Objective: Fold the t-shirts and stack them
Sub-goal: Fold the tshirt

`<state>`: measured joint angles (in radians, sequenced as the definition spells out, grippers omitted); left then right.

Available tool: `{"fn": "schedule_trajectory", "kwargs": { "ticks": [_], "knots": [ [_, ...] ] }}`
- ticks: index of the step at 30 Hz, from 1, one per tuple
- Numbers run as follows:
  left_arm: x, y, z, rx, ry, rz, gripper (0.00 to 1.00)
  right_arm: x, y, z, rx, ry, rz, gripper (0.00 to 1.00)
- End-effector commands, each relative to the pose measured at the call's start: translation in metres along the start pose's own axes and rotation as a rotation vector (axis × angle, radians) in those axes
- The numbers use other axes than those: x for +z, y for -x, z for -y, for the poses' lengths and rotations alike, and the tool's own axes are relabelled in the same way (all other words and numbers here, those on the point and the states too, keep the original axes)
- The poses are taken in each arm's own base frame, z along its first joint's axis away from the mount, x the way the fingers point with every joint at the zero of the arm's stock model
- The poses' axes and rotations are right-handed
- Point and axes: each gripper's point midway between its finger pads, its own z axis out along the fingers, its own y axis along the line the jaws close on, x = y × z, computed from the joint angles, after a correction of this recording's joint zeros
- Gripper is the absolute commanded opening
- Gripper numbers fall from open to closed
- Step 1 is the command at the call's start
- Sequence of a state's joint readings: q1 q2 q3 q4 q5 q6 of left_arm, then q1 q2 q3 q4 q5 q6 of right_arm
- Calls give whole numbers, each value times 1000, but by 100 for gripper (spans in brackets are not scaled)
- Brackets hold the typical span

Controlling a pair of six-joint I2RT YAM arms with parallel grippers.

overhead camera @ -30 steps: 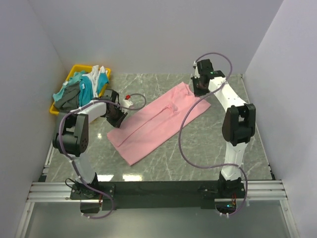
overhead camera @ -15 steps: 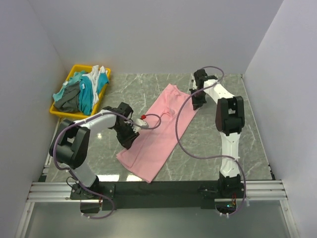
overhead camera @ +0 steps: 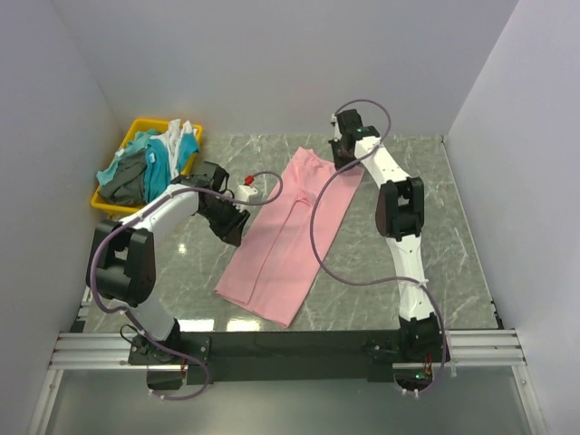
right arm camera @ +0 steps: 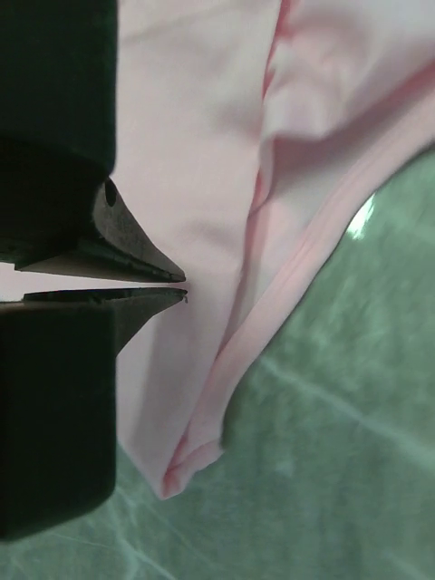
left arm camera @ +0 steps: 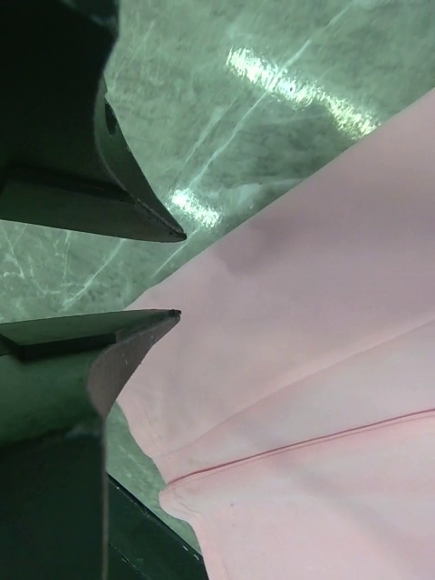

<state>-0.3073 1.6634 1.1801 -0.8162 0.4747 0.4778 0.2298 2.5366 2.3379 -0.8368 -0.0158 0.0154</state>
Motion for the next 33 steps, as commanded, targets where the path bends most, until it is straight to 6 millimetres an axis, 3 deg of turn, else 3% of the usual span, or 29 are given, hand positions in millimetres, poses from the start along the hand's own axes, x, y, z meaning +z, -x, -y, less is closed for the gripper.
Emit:
{"fn": "schedule_trajectory", "kwargs": {
  "ticks": [1,3,4,5,6,7,8,10,11,12,13,14,16,19,24,29,33],
  "knots": [
    [-10,28,-2,38,8,73,42,-52,72,-20,-96,-15,257,14],
    [-8,31,-7,43,16,74,42,-67,66,-15,-90,-28,238,15],
    [-7,34,-10,41,22,79,42,-97,71,-16,-84,-13,266,16],
    [-6,38,-12,49,30,95,42,-94,46,-15,-77,4,201,18],
    [-5,39,-14,49,35,103,42,-100,35,-19,-58,31,182,19],
    [-4,39,-14,42,35,107,42,-124,33,-23,-50,61,198,20],
    [-2,41,-16,42,47,118,42,-118,1,-35,-52,127,114,21],
    [1,38,-16,27,46,117,42,-126,-22,-53,1,203,42,20],
    [3,35,-17,23,49,112,42,-125,-47,-62,13,229,-44,17],
    [2,37,-18,26,58,122,42,-123,-60,-76,-8,228,-77,15],
    [2,34,-17,21,63,122,42,-131,-65,-77,-44,194,-61,15],
    [1,33,-18,20,75,124,42,-122,-82,-74,-70,137,-75,15],
    [1,30,-17,22,79,127,42,-121,-95,-85,-86,136,-96,15],
    [-1,25,-16,18,91,124,42,-109,-103,-77,-105,58,-124,12],
    [-2,21,-15,10,108,129,42,-98,-100,-62,-120,-45,-165,10],
    [4,17,-15,-10,106,123,42,-73,-114,-52,-142,-114,-253,9],
    [7,13,-17,-18,112,115,42,-53,-106,-45,-163,-164,-261,9]
  ]
}}
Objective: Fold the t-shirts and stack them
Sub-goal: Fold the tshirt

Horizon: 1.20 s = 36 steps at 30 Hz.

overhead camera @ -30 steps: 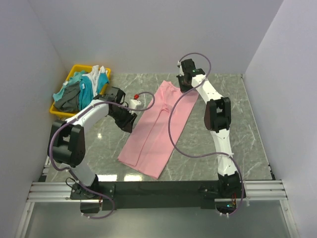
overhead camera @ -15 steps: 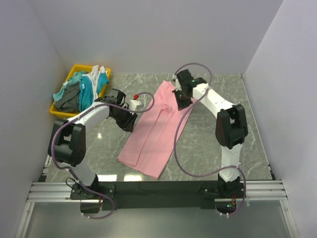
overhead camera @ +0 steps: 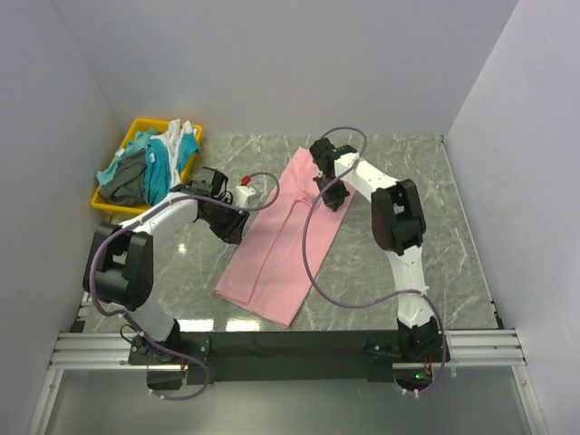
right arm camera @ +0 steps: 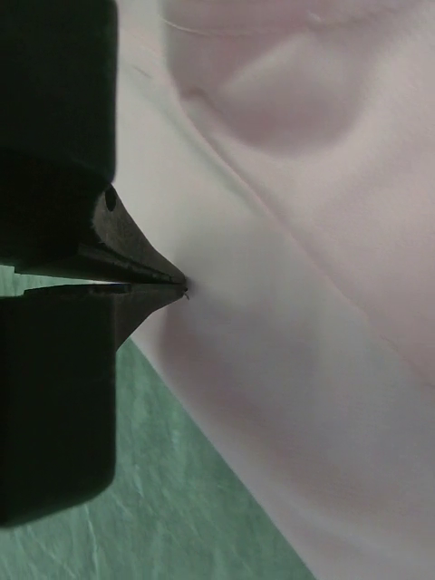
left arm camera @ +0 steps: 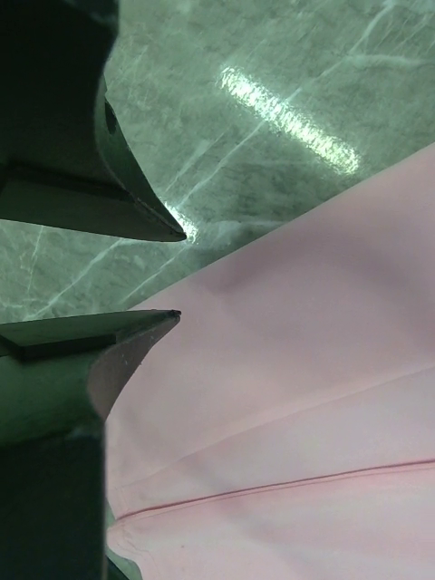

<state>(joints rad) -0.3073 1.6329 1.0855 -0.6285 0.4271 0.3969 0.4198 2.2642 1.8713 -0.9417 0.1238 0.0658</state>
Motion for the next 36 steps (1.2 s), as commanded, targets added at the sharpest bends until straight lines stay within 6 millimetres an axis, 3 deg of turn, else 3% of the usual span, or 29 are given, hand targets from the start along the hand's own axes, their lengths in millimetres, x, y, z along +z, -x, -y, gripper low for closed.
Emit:
{"fn": "schedule_trajectory", "kwargs": {
  "ticks": [1,6,9,15,16,18,21,23,24,26,27,31,35,36],
  "knots": [
    [-3,7,-1,7,19,34,42,9,20,13,-5,-82,15,9],
    [7,-4,-3,-5,30,6,42,31,43,10,-52,-88,26,9],
    [21,-18,-1,20,30,-38,41,33,62,4,-87,-71,81,9],
    [48,-34,15,63,-17,-99,39,26,115,-6,-175,-22,266,11],
    [52,-35,19,71,-25,-107,39,14,131,-8,-176,-15,319,11],
    [64,-40,35,94,-59,-147,37,3,144,-7,-200,-33,372,13],
    [74,-42,54,118,-92,-178,35,-6,148,-3,-210,-54,412,13],
    [76,-42,65,136,-111,-180,34,-5,142,4,-212,-64,401,13],
    [75,-44,69,133,-114,-179,33,-16,144,8,-202,-66,420,14],
    [74,-46,81,137,-143,-179,33,-18,136,17,-187,-57,404,14],
    [70,-50,86,135,-151,-185,33,-35,138,23,-173,-56,430,15],
    [57,-61,102,145,-179,-188,34,-59,119,37,-156,-10,418,21],
    [44,-59,112,224,-160,-159,37,-84,85,37,-203,58,421,36],
    [38,-51,116,230,-175,-129,39,-109,80,40,-213,56,461,39]
  ]
}}
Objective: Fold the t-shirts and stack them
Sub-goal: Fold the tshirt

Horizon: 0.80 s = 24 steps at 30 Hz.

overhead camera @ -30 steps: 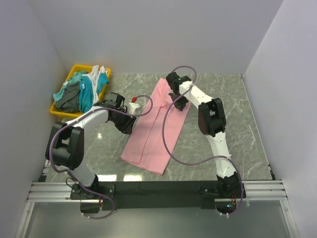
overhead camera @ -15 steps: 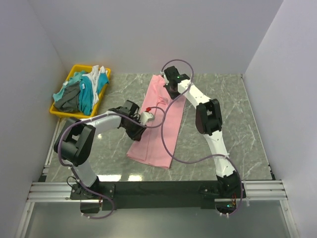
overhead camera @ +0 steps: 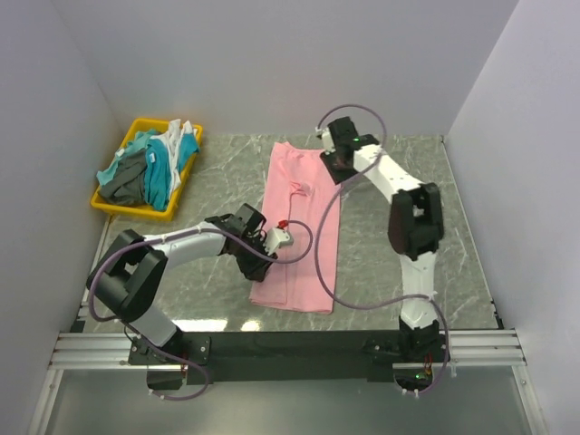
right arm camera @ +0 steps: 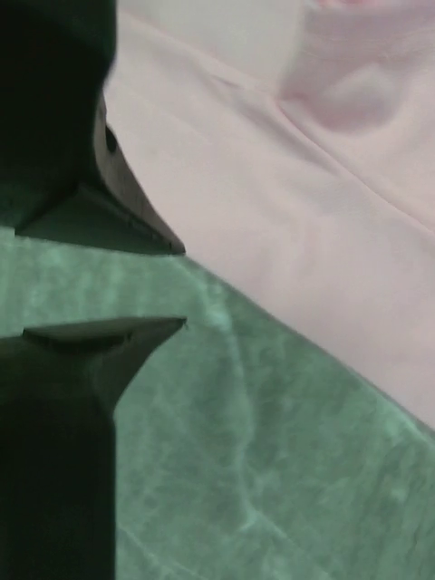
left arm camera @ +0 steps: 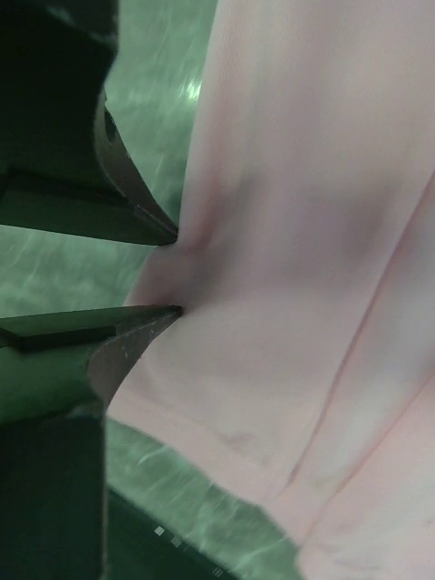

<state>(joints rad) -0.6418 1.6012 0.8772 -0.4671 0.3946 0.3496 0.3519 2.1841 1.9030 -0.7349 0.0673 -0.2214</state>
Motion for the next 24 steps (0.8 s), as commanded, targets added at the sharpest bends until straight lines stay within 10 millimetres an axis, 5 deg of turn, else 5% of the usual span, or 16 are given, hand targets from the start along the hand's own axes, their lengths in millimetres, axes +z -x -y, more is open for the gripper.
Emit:
{"fn": "schedule_trajectory", "kwargs": {
  "ticks": [1,3,6,10,11,12,14,18,24],
  "knots": [
    [-15,-8,21,6,-49,-21,39,-69,6,-9,-46,100,129,44],
    [-31,1,28,43,-58,26,41,-102,-3,-14,-70,135,165,46],
    [-60,7,29,94,-44,137,46,-118,-65,-38,-100,221,111,46],
    [-90,-10,20,164,10,232,57,-144,-116,-56,-195,258,177,46],
    [-87,-21,24,189,2,222,57,-161,-113,-59,-229,252,264,47],
    [-90,-25,26,260,21,232,58,-153,-136,-66,-253,261,248,48],
    [-85,-35,30,293,17,242,60,-159,-139,-77,-350,258,326,50],
    [-79,-33,32,395,34,301,61,-167,-170,-141,-583,357,424,48],
    [-55,-35,44,572,48,299,60,-167,-220,-190,-892,449,499,43]
  ]
}}
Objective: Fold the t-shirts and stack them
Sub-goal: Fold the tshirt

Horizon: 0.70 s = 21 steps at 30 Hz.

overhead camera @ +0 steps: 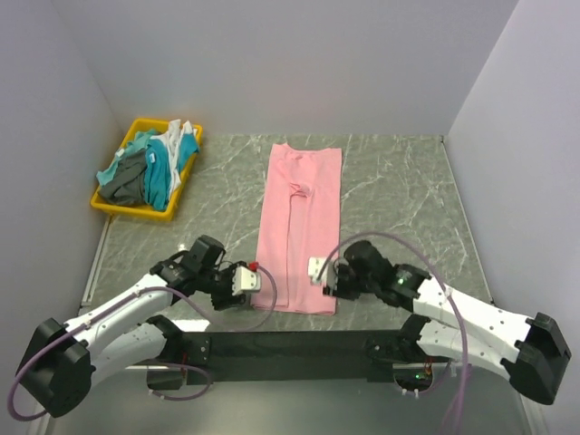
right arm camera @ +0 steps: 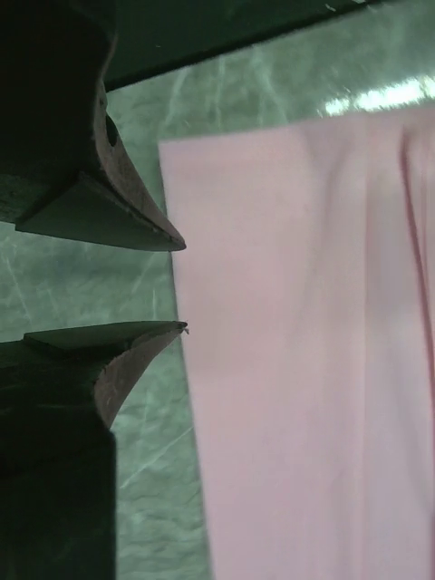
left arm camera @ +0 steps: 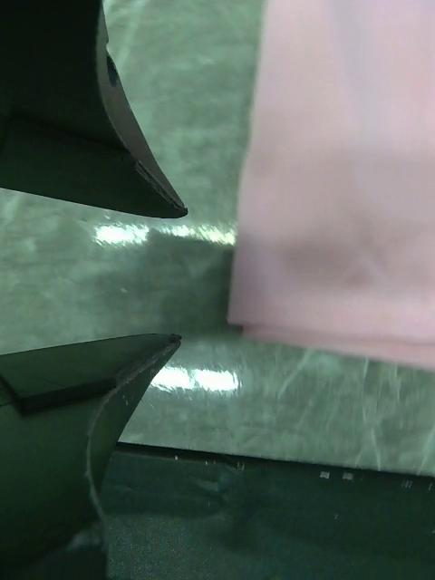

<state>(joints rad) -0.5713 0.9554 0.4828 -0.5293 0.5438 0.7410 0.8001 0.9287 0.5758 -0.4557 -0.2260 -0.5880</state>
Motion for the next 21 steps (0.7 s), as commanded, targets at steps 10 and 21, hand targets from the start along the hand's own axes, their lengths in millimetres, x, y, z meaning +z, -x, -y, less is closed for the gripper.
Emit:
{"fn": "schedule_trajectory", "kwargs": {
  "ticks": [10,21],
  "knots": [
    [27,19,15,247,-50,46,58,12,-5,-68,-414,114,77,46],
    [34,13,15,313,-64,15,57,13,-29,-78,-508,148,30,56]
  ]
}}
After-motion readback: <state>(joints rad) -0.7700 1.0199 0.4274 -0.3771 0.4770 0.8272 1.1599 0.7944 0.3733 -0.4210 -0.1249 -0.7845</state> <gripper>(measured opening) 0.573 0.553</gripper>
